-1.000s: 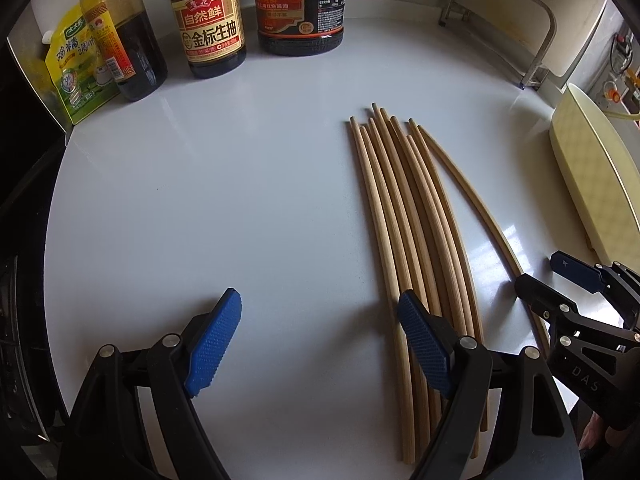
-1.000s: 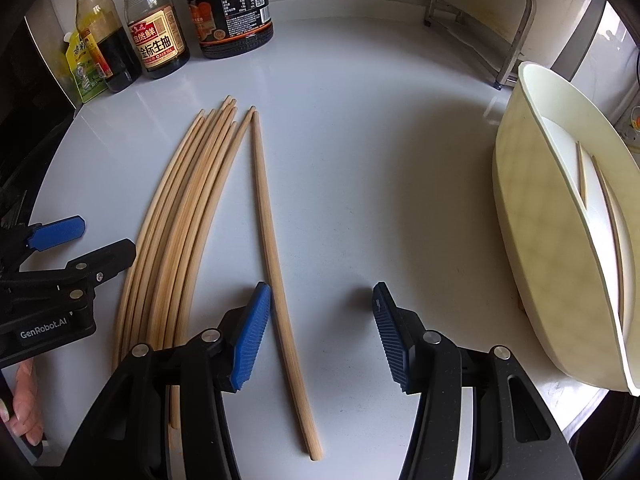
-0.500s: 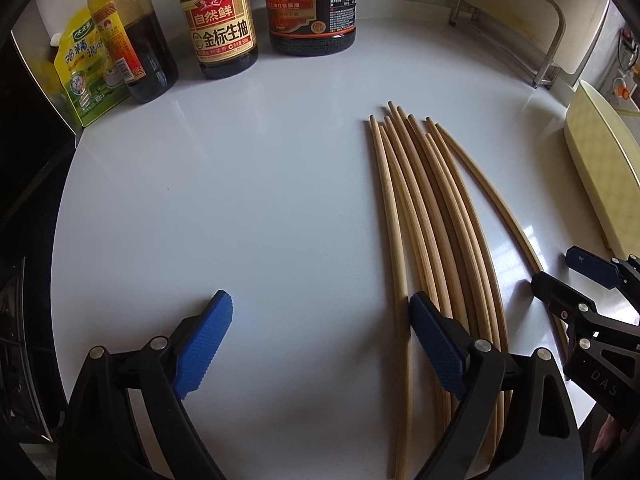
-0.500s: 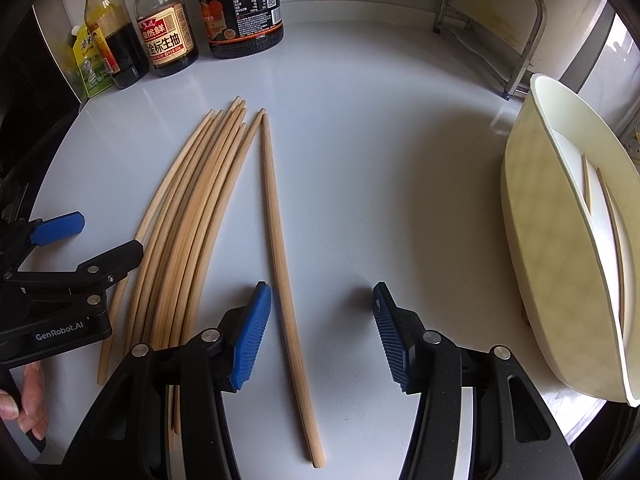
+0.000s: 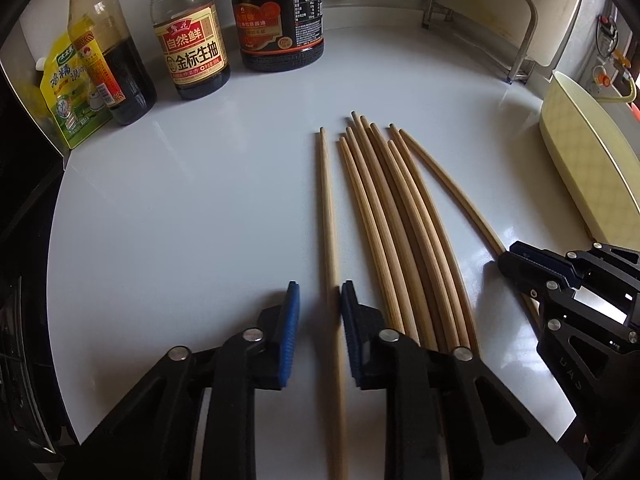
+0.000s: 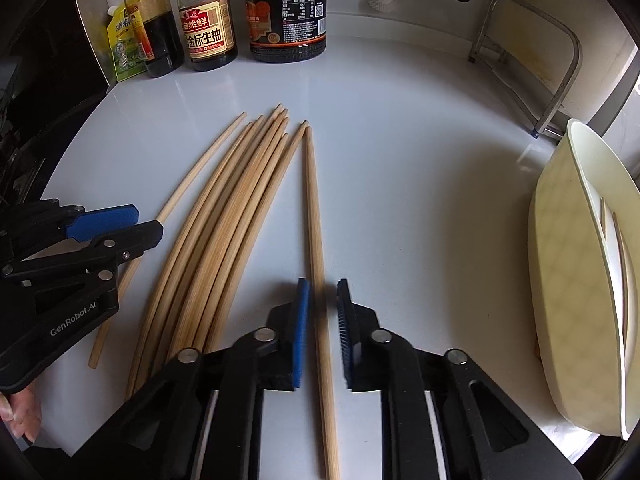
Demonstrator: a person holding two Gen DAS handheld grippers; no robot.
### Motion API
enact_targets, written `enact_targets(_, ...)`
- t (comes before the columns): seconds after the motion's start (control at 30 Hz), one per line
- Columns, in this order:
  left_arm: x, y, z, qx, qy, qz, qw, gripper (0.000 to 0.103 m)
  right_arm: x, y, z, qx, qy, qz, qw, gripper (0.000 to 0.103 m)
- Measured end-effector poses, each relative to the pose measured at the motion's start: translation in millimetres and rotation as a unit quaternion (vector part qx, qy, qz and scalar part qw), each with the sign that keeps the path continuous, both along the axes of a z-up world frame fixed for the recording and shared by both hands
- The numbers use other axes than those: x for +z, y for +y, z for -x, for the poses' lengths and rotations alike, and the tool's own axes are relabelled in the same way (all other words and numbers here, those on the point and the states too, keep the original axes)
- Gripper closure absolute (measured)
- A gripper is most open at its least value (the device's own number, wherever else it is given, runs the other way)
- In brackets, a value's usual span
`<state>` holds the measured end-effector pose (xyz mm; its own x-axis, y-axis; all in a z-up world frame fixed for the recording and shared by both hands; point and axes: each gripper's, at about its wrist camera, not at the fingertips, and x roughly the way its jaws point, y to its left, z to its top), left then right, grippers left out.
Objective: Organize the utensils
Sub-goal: 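Close the left tool on one chopstick while the right tool grasps another, then lift and carry both chopsticks over the white basin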
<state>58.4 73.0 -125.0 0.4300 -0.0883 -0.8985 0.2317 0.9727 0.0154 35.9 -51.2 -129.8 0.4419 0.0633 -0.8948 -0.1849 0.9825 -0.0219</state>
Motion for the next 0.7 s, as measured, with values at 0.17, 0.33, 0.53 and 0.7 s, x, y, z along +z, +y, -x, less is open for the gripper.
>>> enact_targets(0.17,0.7,-1.0,-2.0,-0.003,0.006,-0.004,1.0000,0.095,1.0,-2.5,-1.2,-0.006,0.005,-0.018,1.000,0.097)
enact_targets(0.33,2.0,7.2,-4.6,0.017,0.033,0.008,0.9993,0.096,5.0,-7.1,4.7,-0.017,0.016,-0.051,0.998,0.097)
enact_targets(0.53,9.9,14.2,-1.7,0.036,0.048,0.014,0.9981,0.096,23.4,-12.3,13.4,-0.021,0.009,-0.073,0.997,0.097)
enact_targets(0.7,34.0,12.0,0.0,0.038,0.029,0.016,0.9987,0.096,42.2,-20.5,18.4,-0.023,-0.005,-0.088,0.996,0.097)
